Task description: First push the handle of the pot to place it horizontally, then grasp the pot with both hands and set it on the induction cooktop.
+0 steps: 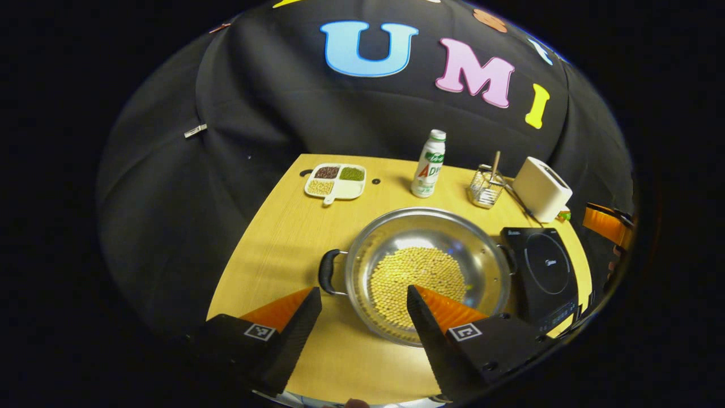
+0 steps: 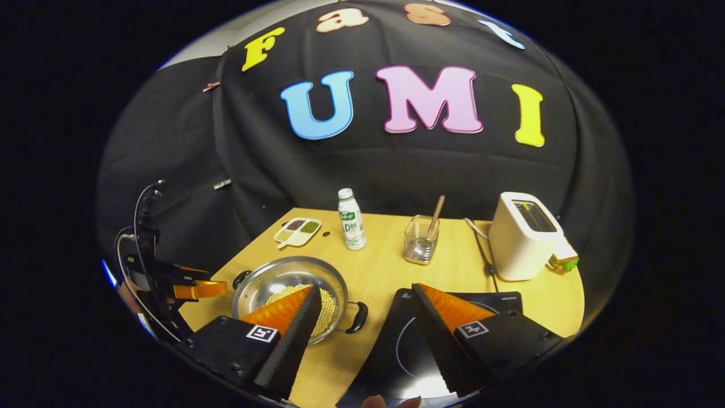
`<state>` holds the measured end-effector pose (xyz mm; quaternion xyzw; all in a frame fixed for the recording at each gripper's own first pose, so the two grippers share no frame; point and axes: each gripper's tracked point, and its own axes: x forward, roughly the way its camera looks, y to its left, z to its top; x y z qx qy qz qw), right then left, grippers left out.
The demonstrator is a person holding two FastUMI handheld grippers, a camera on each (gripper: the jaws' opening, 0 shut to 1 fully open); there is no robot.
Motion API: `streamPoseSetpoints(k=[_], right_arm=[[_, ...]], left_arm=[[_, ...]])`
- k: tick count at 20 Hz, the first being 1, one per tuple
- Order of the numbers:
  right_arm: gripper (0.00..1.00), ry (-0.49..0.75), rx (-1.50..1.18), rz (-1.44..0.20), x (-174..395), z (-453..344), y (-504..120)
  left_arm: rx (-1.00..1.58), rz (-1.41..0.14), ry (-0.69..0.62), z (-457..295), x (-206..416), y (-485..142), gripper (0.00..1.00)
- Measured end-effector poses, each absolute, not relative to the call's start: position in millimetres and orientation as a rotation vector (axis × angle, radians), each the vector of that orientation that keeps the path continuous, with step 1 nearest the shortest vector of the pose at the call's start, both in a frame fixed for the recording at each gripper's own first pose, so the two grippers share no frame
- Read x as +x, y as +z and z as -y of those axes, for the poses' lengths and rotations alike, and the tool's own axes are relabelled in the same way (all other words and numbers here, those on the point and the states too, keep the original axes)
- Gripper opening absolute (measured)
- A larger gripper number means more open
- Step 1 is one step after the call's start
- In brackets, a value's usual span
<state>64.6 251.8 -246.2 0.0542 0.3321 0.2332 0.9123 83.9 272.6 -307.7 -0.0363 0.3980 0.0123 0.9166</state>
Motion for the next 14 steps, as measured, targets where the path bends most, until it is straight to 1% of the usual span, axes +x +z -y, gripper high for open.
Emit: streamPoseSetpoints(k=[3, 7, 10, 14], right_arm=[[0.99, 0.51, 0.11, -0.783, 68.7, -271.7, -290.5], [0.99, 0.489, 0.123, -0.903, 71.9, -284.6, -334.2], [0.97, 0.499, 0.12, -0.958, 71.9, -294.4, -356.7], [0.96, 0.477, 0.114, -1.012, 73.8, -302.1, -383.0]], left_arm=[[-0.071, -0.864, 0.029, -292.4, 99.8, -331.0, 0.95], [-0.082, -0.924, -0.014, -294.8, 123.3, -363.3, 0.95], [-0.082, -0.961, -0.046, -291.4, 139.3, -383.2, 0.95], [-0.078, -1.004, -0.061, -291.0, 148.5, -401.3, 0.94]])
